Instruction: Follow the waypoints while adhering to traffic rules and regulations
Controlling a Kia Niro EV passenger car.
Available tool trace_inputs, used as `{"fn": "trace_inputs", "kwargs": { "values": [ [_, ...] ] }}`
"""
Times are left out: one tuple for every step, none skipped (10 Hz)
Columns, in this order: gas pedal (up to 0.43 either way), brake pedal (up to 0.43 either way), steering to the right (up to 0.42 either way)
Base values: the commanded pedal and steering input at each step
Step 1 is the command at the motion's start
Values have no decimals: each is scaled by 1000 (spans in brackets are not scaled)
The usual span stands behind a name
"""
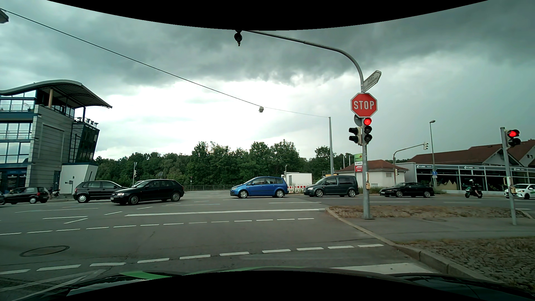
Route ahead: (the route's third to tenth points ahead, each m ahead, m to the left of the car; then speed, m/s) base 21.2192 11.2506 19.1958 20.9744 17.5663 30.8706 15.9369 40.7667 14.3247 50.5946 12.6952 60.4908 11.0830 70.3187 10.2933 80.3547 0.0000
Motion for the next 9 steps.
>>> {"fn": "trace_inputs", "kwargs": {
  "values": [
    [0, 329, -94],
    [0, 329, -95],
    [0, 329, -95],
    [0, 329, -95],
    [0, 329, -95],
    [0, 323, -94],
    [0, 329, -95],
    [0, 329, -95],
    [0, 329, -94]
  ]
}}
